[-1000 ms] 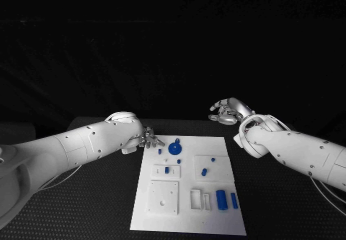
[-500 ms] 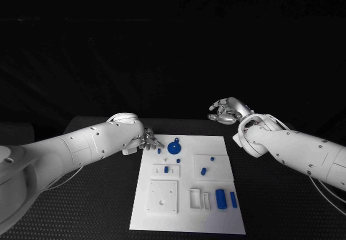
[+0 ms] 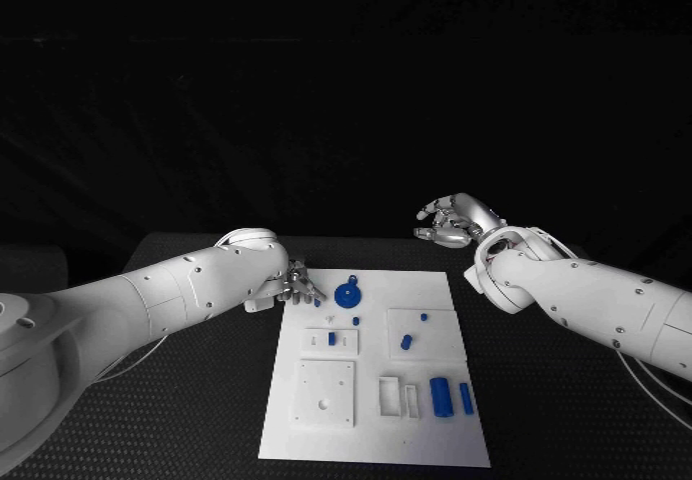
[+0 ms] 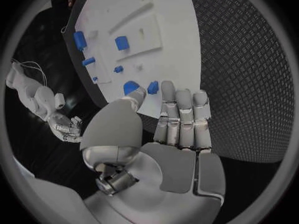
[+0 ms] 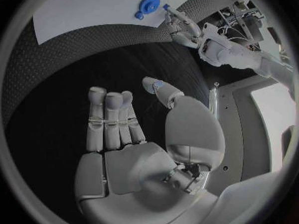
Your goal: Assemble the parts on the task board
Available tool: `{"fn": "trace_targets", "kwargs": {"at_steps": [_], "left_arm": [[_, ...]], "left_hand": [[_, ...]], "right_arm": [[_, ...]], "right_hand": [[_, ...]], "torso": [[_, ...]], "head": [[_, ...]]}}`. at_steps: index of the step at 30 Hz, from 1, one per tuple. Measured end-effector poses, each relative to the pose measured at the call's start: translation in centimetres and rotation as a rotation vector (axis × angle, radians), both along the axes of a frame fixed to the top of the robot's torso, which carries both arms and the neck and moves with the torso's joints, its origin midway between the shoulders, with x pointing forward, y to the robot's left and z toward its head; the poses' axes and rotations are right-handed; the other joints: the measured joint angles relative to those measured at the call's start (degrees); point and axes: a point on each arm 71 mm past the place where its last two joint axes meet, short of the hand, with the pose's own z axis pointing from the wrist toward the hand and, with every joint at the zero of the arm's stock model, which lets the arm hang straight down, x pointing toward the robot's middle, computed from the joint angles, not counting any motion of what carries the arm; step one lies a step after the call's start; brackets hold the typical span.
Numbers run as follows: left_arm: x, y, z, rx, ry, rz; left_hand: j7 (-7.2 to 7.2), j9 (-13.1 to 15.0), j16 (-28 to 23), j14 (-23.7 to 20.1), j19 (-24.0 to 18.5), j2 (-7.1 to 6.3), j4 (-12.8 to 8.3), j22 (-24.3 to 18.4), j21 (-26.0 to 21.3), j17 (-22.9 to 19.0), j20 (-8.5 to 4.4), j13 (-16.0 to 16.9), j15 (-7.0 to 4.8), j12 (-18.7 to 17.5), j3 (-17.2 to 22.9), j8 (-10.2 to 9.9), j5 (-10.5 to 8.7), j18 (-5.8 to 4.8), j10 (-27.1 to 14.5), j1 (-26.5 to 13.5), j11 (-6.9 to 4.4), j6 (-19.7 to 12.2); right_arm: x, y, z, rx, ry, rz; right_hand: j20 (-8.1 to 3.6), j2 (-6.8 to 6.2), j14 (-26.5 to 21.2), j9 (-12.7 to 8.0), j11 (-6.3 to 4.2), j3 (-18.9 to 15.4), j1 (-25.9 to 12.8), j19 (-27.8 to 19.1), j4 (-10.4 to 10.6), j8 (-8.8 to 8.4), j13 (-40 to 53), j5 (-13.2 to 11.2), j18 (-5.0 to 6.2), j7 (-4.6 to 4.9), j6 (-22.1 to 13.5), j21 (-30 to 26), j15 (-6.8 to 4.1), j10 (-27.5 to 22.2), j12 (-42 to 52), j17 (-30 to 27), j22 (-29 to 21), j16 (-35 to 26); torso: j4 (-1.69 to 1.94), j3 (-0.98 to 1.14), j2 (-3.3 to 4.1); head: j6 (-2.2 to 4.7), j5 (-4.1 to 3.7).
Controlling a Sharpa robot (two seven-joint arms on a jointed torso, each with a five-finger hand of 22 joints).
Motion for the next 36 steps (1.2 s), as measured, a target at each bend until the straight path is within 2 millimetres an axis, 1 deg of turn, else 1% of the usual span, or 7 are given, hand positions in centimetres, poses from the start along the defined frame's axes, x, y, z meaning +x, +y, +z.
{"fn": "trace_targets", "kwargs": {"at_steps": [4,9,11,27,31,33,36], "left_arm": [[-0.03,-0.13,-0.12,-0.001,0.007,-0.003],[-0.10,-0.38,-0.29,-0.006,0.015,-0.007],[-0.12,-0.45,-0.35,-0.009,0.018,-0.008],[-0.08,-0.48,-0.38,-0.026,0.024,-0.003],[-0.08,-0.53,-0.38,-0.033,0.025,-0.002],[-0.06,-0.51,-0.37,-0.035,0.025,0.000],[-0.01,-0.41,-0.37,-0.039,0.026,0.004]], "left_hand": [[-0.02,-0.09,0.26,0.00,0.00,0.93,-0.33,0.05,0.00,-0.03,0.00,0.03,0.01,0.00,-0.77,0.00,0.00,0.00,0.00,1.40,0.00,-0.01],[-0.13,-0.11,0.26,-0.01,0.00,1.01,-0.37,0.05,0.00,-0.04,0.00,0.05,0.02,0.00,-0.82,0.00,0.07,0.00,0.00,1.48,0.00,-0.02],[-0.13,-0.19,0.26,-0.02,-0.01,1.57,-0.74,0.04,-0.08,-0.10,-0.01,0.05,0.01,0.00,-1.19,0.00,0.27,0.00,0.00,2.62,0.00,-0.02],[-0.14,-0.44,0.26,-0.44,-0.41,2.90,-1.21,0.03,-0.44,-0.24,-0.01,0.03,0.01,0.00,-1.95,0.00,0.27,0.00,-0.21,3.95,0.20,-0.02],[0.07,-0.53,0.49,-0.44,-0.41,3.78,-1.39,0.03,-0.44,-0.29,-0.01,0.03,0.01,0.00,-2.13,0.00,0.59,0.00,-0.21,4.50,0.20,0.20],[0.04,-0.63,0.49,-0.43,-0.41,4.62,-1.61,0.02,-0.44,-0.31,-0.01,0.03,0.01,0.00,-2.35,0.00,0.60,0.00,-0.21,5.08,0.20,0.24],[0.02,-0.66,0.49,-0.43,-0.41,5.16,-1.92,0.02,-0.58,-0.33,-0.01,0.03,0.02,0.00,-2.66,0.00,0.83,0.00,-0.21,5.62,0.20,0.25]], "right_arm": [[0.00,0.01,0.00,0.000,0.000,0.000],[0.00,0.06,0.00,0.000,0.000,0.001],[0.00,0.09,0.00,0.001,0.000,0.002],[0.01,0.13,-0.01,0.001,0.000,0.002],[0.02,0.13,-0.01,0.000,0.001,0.002],[0.03,0.14,-0.02,0.000,0.001,0.002],[0.03,0.16,-0.02,0.000,0.001,0.002]], "right_hand": [[0.00,0.00,0.00,0.00,0.00,0.00,0.00,0.00,0.00,0.00,-0.06,0.00,0.00,-0.05,0.04,0.00,0.00,0.00,0.00,-0.05,0.00,0.00],[0.00,0.00,0.00,0.00,0.00,0.00,0.00,0.00,0.00,0.00,-0.06,0.00,0.00,0.11,-0.13,0.00,0.00,0.00,0.00,-0.05,0.00,0.00],[0.00,0.00,0.00,0.00,0.00,0.00,0.00,0.00,0.00,0.00,-0.05,0.00,0.00,0.11,-0.13,0.00,0.00,0.00,0.00,-0.05,0.00,0.00],[0.00,0.00,0.00,0.04,0.00,0.00,0.00,0.00,0.00,0.00,-0.10,0.22,0.00,0.05,-0.17,0.00,0.00,0.00,0.00,-0.05,0.00,0.23],[0.00,0.00,0.00,0.04,0.00,0.00,0.00,0.00,0.00,0.00,-0.10,0.22,0.00,-0.01,-0.22,0.00,0.01,0.00,0.00,-0.05,0.00,0.23],[0.00,0.00,0.00,0.04,0.00,0.00,0.00,0.00,0.00,0.00,-0.10,0.22,0.00,-0.01,-0.22,0.00,0.01,0.00,0.00,-0.05,0.00,0.23],[0.00,0.00,-0.01,0.04,0.00,0.00,0.00,0.00,0.00,0.00,-0.10,0.22,0.00,-0.01,-0.22,0.00,0.00,0.00,0.00,-0.05,0.00,0.23]], "torso": [[0.03,0.01,0.00],[0.03,0.00,0.00],[0.03,-0.02,0.00],[0.02,-0.02,0.02],[0.01,-0.02,0.02],[0.01,-0.02,0.02],[0.01,-0.02,0.02]], "head": [[-0.01,-0.04],[-0.05,-0.07],[-0.05,-0.07],[-0.05,-0.10],[-0.02,-0.09],[-0.03,-0.09],[-0.07,-0.09]]}}
